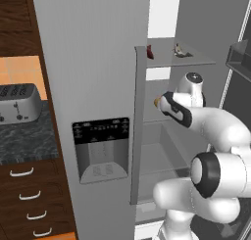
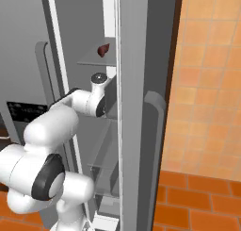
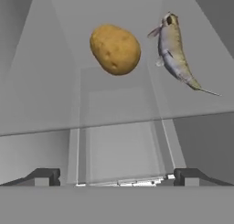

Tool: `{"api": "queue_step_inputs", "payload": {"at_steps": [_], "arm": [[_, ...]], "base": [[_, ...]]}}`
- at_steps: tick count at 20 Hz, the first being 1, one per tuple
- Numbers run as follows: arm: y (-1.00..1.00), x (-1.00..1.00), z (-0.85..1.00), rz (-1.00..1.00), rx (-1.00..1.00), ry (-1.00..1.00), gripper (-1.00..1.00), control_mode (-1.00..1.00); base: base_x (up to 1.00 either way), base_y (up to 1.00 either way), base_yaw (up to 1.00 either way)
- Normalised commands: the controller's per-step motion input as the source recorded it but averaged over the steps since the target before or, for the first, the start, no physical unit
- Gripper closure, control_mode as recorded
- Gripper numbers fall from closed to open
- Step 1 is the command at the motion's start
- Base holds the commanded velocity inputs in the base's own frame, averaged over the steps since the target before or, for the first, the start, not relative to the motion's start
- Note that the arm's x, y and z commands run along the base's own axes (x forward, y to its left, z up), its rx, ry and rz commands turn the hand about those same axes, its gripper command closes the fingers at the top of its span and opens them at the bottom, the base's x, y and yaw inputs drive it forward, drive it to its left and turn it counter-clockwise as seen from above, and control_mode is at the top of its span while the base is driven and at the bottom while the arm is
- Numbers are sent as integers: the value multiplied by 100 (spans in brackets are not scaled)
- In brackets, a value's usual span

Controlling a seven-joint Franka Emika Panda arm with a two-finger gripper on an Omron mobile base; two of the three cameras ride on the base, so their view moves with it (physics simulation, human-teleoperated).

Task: Place one potato and one fish in each tupperware on the nearby counter, to pack two identical lunches.

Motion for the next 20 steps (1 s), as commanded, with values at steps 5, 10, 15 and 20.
{"api": "queue_step_inputs", "payload": {"at_steps": [5, 10, 15, 20], "arm": [[-4, 63, -19, 5, 0, 0, -100, -100], [0, 58, -25, 6, 0, 0, -100, -100], [0, 55, -22, 5, 0, 0, -100, -100], [0, 53, -24, 4, 0, 0, -100, -100]], "base": [[0, 0, 0], [0, 0, 0], [0, 0, 0], [0, 0, 0]]}}
